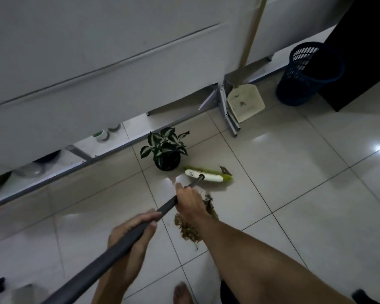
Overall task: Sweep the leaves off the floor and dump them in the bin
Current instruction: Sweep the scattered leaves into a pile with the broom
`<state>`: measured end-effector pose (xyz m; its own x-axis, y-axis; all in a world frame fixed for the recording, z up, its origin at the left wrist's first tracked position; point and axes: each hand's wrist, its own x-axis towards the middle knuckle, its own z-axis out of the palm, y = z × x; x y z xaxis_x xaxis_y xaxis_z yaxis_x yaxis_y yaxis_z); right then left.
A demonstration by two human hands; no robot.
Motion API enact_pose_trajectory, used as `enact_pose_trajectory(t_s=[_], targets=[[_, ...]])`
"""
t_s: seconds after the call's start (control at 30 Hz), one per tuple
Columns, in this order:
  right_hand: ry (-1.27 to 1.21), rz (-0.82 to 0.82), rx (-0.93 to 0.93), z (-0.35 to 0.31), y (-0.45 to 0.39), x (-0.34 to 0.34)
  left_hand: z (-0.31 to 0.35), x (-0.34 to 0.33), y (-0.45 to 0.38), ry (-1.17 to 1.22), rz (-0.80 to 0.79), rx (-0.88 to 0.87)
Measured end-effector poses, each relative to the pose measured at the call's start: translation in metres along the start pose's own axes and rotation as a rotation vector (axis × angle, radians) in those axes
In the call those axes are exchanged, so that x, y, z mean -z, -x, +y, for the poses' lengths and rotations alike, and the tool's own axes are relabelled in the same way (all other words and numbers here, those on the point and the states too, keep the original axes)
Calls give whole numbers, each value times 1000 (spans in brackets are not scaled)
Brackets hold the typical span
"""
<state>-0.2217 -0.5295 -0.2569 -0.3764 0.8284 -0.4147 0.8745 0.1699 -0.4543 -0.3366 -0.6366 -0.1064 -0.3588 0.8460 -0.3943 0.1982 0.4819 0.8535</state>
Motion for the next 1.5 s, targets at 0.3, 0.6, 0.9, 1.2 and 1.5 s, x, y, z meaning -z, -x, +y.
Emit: enact_pose_trajectory(t_s=[0.3,0.6,0.9,1.2,1.5], targets=[[-26,-110,0,-14,34,-48,-40,18,37,-15,-16,59],[-55,-73,41,-54,71,-35,-14,56,61,-44,-43,-40],[-26,76,35,-31,62,20,23,46,51,30,-148,-166],[-4,83,-63,54,18,6,-6,-43,18,198,-50,-86],[-89,-9,-117,52,28,-26,-15,-59,24,313,155,79]])
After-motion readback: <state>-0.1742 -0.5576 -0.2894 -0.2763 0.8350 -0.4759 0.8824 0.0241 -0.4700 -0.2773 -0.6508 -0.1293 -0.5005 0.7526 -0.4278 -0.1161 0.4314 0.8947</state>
